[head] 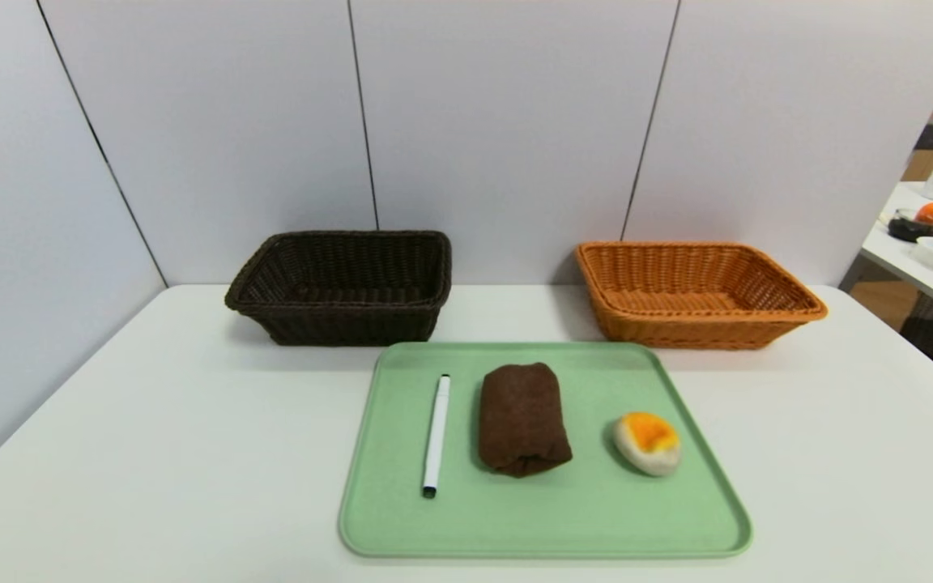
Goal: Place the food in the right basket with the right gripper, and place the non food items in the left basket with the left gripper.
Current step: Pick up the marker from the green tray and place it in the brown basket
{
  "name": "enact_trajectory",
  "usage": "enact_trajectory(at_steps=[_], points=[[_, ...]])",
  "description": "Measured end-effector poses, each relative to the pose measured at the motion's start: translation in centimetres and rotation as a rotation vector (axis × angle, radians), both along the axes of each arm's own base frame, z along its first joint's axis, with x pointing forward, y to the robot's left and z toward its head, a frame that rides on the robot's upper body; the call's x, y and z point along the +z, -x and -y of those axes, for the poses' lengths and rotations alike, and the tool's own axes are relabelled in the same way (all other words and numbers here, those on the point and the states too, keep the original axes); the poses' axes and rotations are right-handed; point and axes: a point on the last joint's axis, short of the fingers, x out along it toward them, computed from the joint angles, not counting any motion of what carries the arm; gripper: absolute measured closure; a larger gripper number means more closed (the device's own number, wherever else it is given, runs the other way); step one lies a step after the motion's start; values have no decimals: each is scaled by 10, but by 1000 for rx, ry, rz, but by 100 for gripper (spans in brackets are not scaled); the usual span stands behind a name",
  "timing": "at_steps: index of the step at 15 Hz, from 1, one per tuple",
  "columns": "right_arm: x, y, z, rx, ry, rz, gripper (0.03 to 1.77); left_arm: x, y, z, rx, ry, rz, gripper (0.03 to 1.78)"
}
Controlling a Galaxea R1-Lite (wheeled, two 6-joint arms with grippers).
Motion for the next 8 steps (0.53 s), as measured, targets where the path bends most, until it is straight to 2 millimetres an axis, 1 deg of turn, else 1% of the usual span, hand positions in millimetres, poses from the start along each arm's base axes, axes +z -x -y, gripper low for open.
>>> enact_trajectory(at_steps=[8], points=[[0, 0, 0, 3, 7, 0, 10, 0, 0, 0, -6, -14, 0, 12]])
